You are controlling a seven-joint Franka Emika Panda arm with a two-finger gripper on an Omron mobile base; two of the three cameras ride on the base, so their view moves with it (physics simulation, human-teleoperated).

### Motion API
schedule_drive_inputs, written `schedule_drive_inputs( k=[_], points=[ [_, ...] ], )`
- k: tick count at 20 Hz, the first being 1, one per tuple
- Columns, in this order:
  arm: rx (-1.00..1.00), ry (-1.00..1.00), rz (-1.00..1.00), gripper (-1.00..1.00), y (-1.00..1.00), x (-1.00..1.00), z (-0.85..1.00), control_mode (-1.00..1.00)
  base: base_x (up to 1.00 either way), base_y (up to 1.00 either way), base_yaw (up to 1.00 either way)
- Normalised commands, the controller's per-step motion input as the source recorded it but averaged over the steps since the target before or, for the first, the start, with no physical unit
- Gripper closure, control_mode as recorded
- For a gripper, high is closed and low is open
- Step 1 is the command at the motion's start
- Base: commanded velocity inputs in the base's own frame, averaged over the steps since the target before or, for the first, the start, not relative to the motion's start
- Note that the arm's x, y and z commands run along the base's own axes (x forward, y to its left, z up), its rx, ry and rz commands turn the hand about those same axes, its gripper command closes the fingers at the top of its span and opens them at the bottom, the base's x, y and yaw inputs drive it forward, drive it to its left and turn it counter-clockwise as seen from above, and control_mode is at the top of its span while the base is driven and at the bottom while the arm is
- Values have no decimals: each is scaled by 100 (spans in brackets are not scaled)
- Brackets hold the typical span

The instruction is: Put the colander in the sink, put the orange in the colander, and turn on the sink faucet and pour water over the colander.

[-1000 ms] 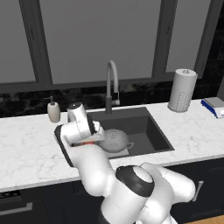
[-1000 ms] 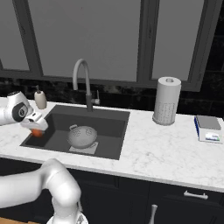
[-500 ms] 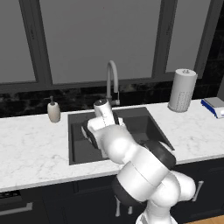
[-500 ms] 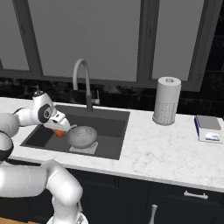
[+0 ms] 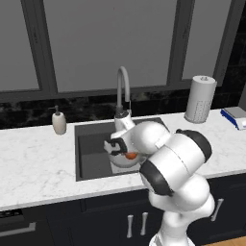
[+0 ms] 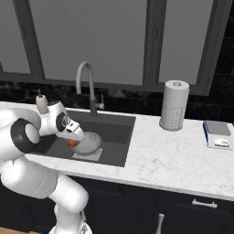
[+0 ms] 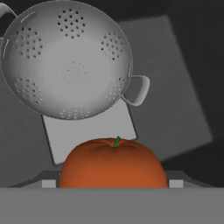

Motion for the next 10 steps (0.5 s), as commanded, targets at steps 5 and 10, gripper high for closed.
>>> schedule_drive_inputs(
  k=[5, 10],
  points=[
    [0, 0, 0, 100, 0, 4, -29, -100, 0, 0, 0],
    [0, 0, 0, 100, 0, 21, -6, -100, 0, 0, 0]
  ],
)
